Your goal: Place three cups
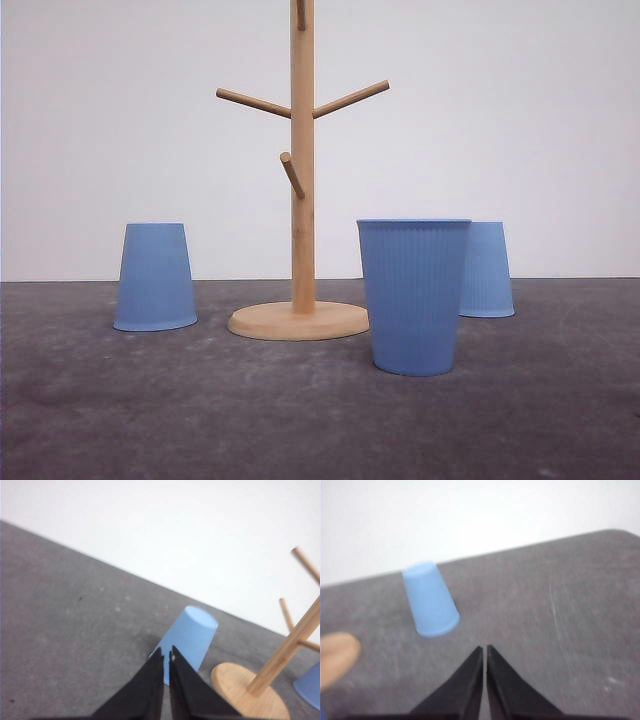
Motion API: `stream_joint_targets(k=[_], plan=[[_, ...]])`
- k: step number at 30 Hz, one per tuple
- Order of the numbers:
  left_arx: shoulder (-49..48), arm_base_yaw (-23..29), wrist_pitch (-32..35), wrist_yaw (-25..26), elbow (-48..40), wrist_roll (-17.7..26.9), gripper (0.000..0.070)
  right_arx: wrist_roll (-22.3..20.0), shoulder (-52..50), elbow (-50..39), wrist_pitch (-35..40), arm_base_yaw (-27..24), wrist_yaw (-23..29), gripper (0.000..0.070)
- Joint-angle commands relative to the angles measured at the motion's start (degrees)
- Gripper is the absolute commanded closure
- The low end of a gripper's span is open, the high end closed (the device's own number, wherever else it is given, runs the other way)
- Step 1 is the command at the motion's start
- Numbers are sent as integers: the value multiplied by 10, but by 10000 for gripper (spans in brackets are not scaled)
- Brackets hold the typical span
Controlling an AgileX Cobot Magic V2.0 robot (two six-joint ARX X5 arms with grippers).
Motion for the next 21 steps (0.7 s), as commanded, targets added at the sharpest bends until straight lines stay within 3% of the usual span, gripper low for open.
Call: stream_joint_targets(k=[1, 8, 11, 16, 21], plan=[[1, 0, -4, -5, 33, -3, 697, 33, 0, 26, -3, -1, 0, 692], [46, 0, -154, -34, 172, 12, 697, 38, 16, 121, -115, -1, -23, 693], [93, 0, -255, -27, 246, 18, 697, 34, 40, 164, -160, -1, -51, 693], [174, 0, -359, 13, 319, 75, 697, 3, 106, 221, -221, 0, -97, 693], [258, 0, -389, 88, 346, 114, 697, -48, 196, 254, -240, 0, -171, 693]])
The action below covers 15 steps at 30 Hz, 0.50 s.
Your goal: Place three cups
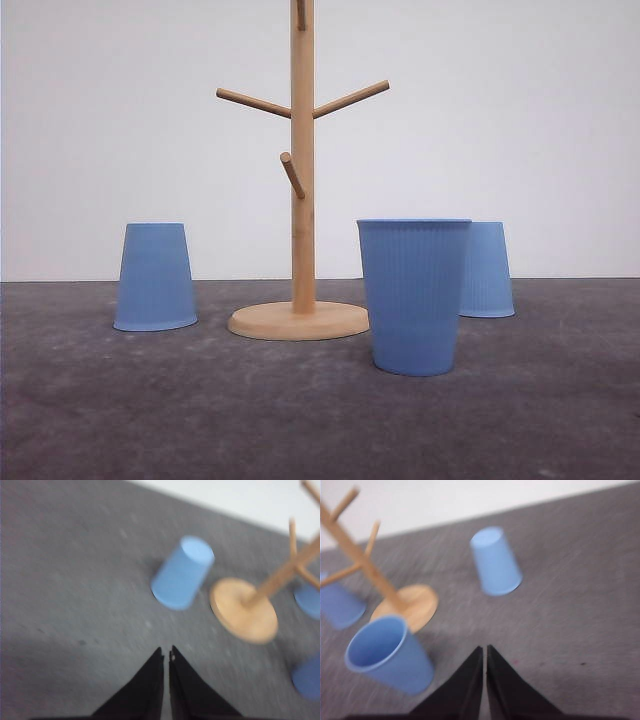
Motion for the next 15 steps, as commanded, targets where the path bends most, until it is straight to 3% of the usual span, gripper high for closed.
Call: stream_joint_targets(k=[1, 4, 8, 15], plan=[[30, 0, 2, 38, 9, 34, 697, -35, 33, 12, 3, 5, -24, 693], [80, -6, 8, 85, 11, 48, 697, -47, 79, 15, 10, 29, -26, 693], [119, -53, 31, 86, 12, 70, 697, -83, 120, 15, 21, 76, -25, 693], [167, -168, 48, 56, 48, 166, 697, -124, 157, 17, 55, 164, -18, 691]])
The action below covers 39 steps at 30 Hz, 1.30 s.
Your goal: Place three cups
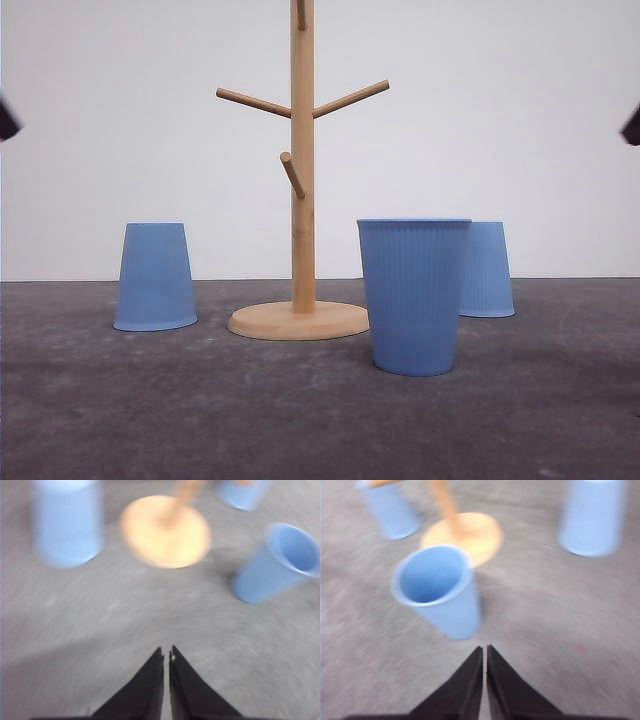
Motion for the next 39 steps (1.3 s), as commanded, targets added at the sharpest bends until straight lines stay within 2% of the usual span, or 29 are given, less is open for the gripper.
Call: stream_joint_targets(k=[1, 4, 9, 13, 14, 15, 17, 19, 25, 31, 36, 39], plan=[[14, -20, 9, -4, 20, 56, 697, -25, 8, 9, 16, 17, 1, 691], [38, -42, 10, -11, 39, 65, 697, -28, 20, 10, 43, 39, 1, 691], [61, -49, 10, -11, 54, 65, 693, -27, 30, 10, 60, 46, 0, 691], [62, -49, 10, -11, 55, 65, 667, -27, 30, 10, 60, 46, 0, 689], [62, -49, 10, -11, 55, 65, 650, -27, 30, 10, 60, 46, 0, 669], [62, -49, 10, -10, 55, 65, 591, -28, 30, 10, 60, 46, 0, 614], [62, -49, 10, -10, 55, 64, 384, -27, 30, 10, 60, 46, 0, 429], [62, -49, 10, -10, 55, 58, 214, -27, 30, 10, 60, 46, 0, 264], [62, -49, 11, -20, 55, 33, 221, -24, 30, 10, 60, 46, 0, 250], [75, -46, 20, -104, 55, -18, 223, -22, 30, 10, 60, 46, 0, 250], [135, -22, 50, -106, 69, -64, 218, -18, 30, 10, 60, 46, 0, 250], [193, -5, 55, -106, 98, -75, 183, -18, 30, 10, 60, 46, 0, 250]])
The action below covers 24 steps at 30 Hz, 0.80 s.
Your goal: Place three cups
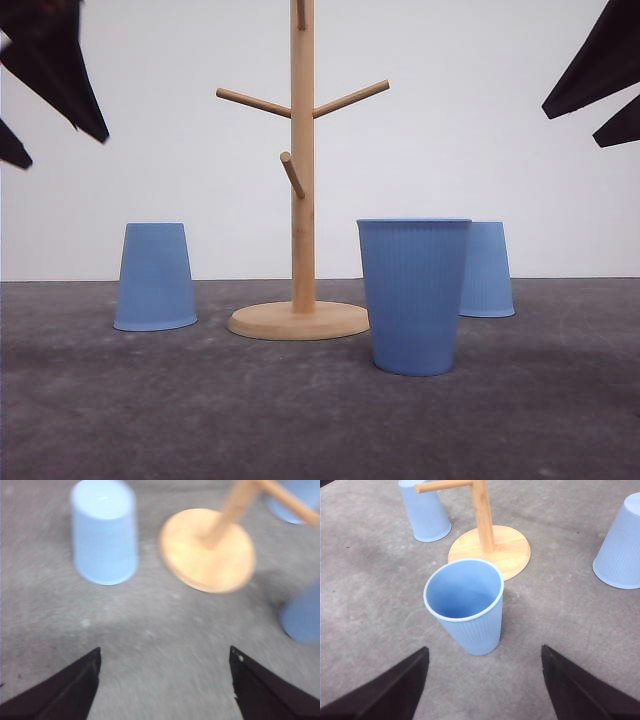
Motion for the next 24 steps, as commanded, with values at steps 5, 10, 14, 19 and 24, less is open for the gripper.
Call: stream_joint_targets(k=[5, 10, 14, 19, 24], plan=[[122, 24, 39, 2, 83, -15, 94, 4, 2, 9, 6, 3, 0, 250], [220, 30, 51, 3, 155, -15, 93, 4, 2, 9, 6, 3, 0, 250], [293, 32, 54, 0, 208, -1, 70, 4, 2, 9, 6, 3, 0, 250], [364, 36, 70, -29, 252, 6, 50, 5, 2, 9, 6, 3, 0, 250], [402, 39, 104, -48, 259, 19, 50, 6, 2, 9, 6, 3, 0, 250]])
